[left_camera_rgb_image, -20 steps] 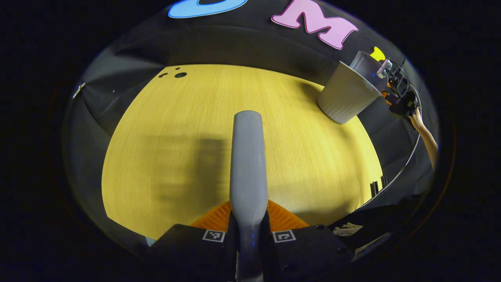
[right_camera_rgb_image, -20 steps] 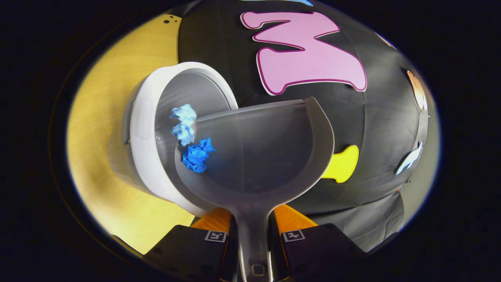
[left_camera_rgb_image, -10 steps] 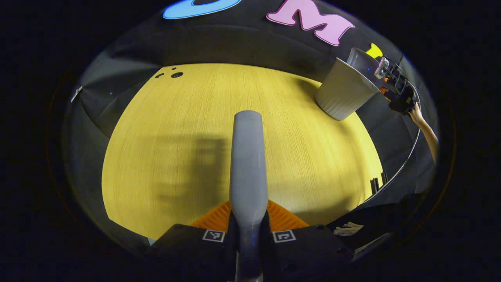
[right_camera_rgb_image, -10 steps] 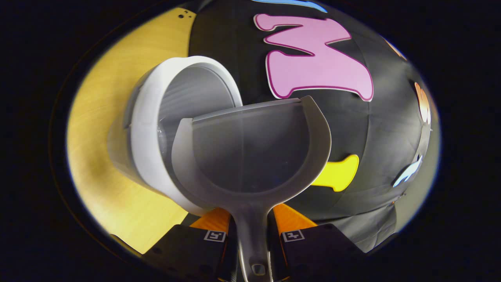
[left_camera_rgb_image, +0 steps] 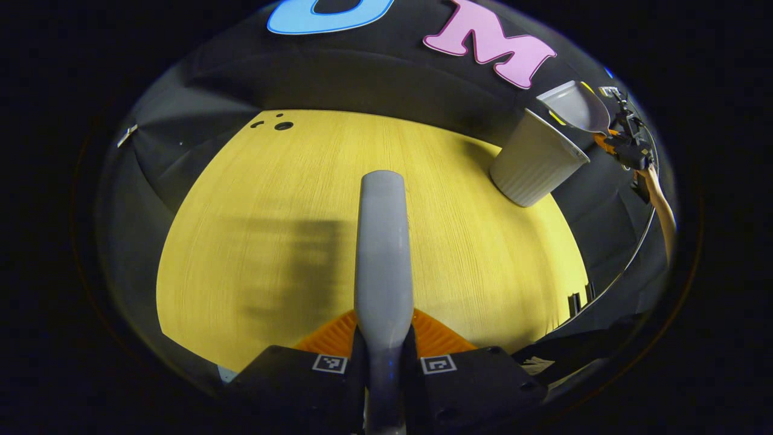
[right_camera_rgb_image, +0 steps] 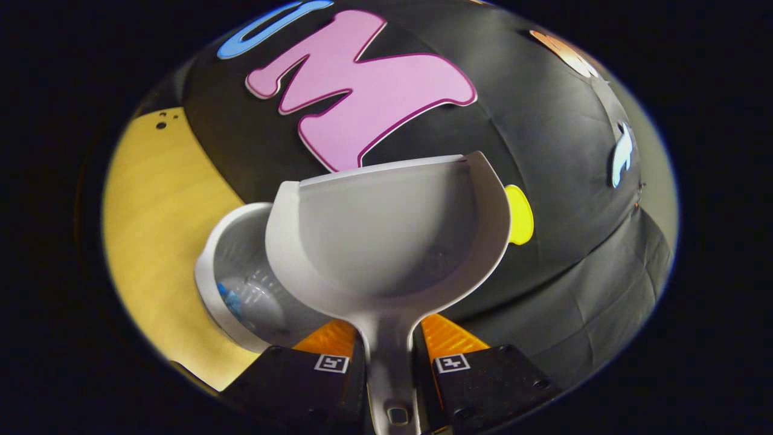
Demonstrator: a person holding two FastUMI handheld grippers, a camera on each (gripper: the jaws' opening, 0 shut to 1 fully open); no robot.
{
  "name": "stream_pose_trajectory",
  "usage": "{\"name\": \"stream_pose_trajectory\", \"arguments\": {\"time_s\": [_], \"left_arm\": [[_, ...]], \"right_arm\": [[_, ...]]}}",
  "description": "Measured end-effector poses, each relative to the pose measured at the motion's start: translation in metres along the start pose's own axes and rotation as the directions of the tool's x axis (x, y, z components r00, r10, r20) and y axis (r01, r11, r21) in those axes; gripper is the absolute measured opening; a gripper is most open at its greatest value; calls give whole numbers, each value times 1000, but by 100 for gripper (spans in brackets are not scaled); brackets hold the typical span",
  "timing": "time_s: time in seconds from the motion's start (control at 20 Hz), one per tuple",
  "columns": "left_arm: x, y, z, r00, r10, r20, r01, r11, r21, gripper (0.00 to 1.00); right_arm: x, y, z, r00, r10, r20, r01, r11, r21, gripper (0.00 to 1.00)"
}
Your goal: Pick up the small broom and dustpan from the desktop, sweep the trash into the dustpan with the broom, and then empty the trash into the garbage bin.
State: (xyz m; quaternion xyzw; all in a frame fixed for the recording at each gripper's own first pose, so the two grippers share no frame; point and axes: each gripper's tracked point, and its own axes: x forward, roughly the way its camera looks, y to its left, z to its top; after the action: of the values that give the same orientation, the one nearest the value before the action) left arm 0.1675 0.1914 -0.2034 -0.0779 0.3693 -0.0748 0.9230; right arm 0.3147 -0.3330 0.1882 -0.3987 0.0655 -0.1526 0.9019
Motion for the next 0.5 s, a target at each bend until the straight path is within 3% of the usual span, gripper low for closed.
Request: {"name": "stream_pose_trajectory", "arguments": {"time_s": [0.1, 0.2, 0.35, 0.5], "left_arm": [[-1, 4, -5, 1000, 7, 3, -7, 1000, -7, 30], [-4, 12, -12, 999, 46, 11, -46, 999, 16, 34], [-13, 21, -21, 997, 74, 35, -75, 997, 32, 30], [-11, 21, -30, 997, 69, 42, -69, 998, -1, 30]], "right_arm": [[-20, 1, 14, 999, 21, 33, -23, 998, 52, 37], [-48, 18, 27, 995, 82, 65, -91, 984, 151, 37], [-97, 71, 48, 972, 202, 124, -231, 925, 301, 37], [-138, 126, 51, 942, 308, 132, -335, 883, 329, 37]]}}
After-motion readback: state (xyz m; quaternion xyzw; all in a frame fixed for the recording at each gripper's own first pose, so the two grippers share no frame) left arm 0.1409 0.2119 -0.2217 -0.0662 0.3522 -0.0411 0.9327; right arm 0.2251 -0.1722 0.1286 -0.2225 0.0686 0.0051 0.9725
